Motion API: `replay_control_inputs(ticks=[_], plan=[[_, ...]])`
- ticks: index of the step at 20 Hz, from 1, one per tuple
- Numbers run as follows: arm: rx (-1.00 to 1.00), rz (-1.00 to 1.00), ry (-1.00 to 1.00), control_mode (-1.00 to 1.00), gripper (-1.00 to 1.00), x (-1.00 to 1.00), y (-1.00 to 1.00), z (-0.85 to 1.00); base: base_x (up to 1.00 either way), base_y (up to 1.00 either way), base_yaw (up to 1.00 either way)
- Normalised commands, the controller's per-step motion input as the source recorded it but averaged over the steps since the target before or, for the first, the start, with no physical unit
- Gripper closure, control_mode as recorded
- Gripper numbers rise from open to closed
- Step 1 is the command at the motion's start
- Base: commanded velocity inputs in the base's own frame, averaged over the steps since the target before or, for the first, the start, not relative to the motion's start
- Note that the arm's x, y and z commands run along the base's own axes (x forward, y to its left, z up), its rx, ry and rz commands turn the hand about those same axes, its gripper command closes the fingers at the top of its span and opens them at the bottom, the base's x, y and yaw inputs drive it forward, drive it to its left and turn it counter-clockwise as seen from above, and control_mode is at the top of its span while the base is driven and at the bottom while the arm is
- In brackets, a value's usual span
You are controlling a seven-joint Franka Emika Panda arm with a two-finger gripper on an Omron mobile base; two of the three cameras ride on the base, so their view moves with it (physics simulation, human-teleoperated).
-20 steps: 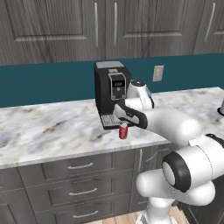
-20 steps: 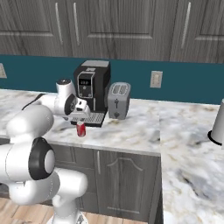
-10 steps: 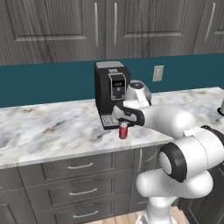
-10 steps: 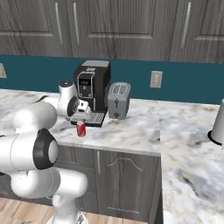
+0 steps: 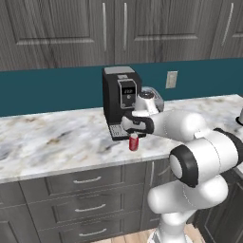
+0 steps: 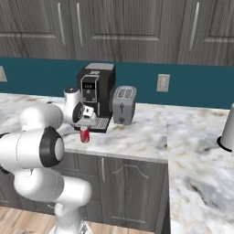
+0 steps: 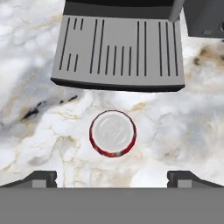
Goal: Four empty soda cans are scattered around the kitchen. Gather all the cans and cluster them next to the stove for recycling.
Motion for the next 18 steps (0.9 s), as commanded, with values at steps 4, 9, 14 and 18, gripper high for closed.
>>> replay_control_inputs(ticks=[4, 9, 14, 18], plan=[[0.00, 0.00, 0.00, -1.00, -1.00, 0.15, 0.02, -0.15, 0.00, 0.00, 0.00], [0.00, 0.00, 0.00, -1.00, -1.00, 0.15, 0.01, -0.15, 0.00, 0.00, 0.00], [0.00, 0.00, 0.00, -1.00, -1.00, 0.13, 0.00, -0.12, 0.00, 0.00, 0.00], [0.00, 0.00, 0.00, -1.00, -1.00, 0.09, 0.00, -0.12, 0.00, 0.00, 0.00]])
